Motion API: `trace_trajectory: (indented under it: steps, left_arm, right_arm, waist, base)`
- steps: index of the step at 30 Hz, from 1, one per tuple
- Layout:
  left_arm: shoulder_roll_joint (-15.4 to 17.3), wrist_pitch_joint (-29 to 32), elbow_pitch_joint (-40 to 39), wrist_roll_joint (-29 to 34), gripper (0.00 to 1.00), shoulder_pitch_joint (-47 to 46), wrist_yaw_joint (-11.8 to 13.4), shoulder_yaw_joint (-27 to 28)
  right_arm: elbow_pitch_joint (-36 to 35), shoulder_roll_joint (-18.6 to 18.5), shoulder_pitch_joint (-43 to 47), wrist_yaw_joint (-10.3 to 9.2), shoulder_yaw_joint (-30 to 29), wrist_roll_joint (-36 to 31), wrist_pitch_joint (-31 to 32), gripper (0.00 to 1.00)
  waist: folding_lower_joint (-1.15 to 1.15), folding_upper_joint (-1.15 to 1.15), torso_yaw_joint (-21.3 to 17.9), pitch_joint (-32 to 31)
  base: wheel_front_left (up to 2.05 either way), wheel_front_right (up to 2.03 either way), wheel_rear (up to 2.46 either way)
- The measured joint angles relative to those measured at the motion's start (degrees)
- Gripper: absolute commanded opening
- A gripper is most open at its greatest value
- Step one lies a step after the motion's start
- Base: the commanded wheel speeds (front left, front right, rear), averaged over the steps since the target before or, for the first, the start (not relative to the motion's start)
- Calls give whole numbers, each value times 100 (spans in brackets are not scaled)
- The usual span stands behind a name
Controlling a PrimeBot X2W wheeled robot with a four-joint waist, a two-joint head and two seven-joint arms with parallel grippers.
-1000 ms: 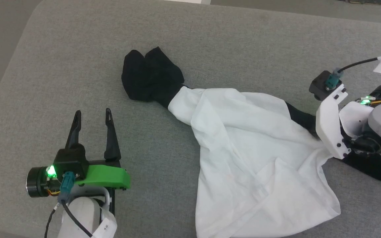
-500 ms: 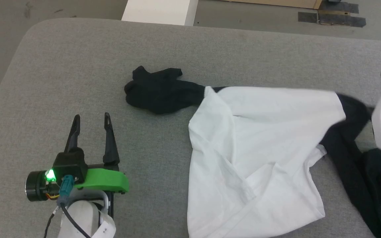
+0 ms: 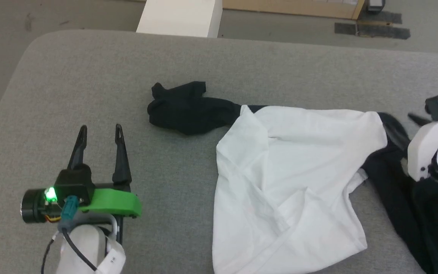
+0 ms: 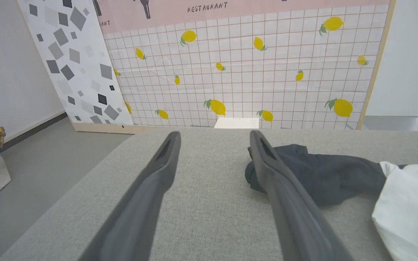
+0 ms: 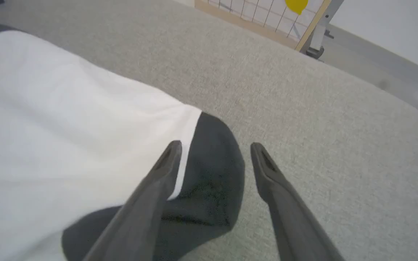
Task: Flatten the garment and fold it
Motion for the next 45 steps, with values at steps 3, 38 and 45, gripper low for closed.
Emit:
trace_trajectory:
  steps: [3, 38, 45]
  left_arm:
    - [170, -1, 138, 0, 100, -222, -234, -19]
    - [2285, 5471, 2617, -4351, 100, -4028, -1092, -5941]
    - [2605, 5582, 2390, -4778, 0, -4354, -1092, -6829]
  right_arm:
    - [20, 29, -70, -1, -133, -225, -672, 100]
    - [-5500, 2438, 3832, -1, -6157, -4841, -1136, 100]
    - [-5420, 2442, 3734, 0, -6061, -4921, -1136, 100]
  waist:
    - [0, 0, -79, -140]
    - [0, 0, -1580, 79]
    - [0, 0, -1851, 325]
  base:
    - [0, 0, 0]
    - [0, 0, 0]
    - [0, 0, 0]
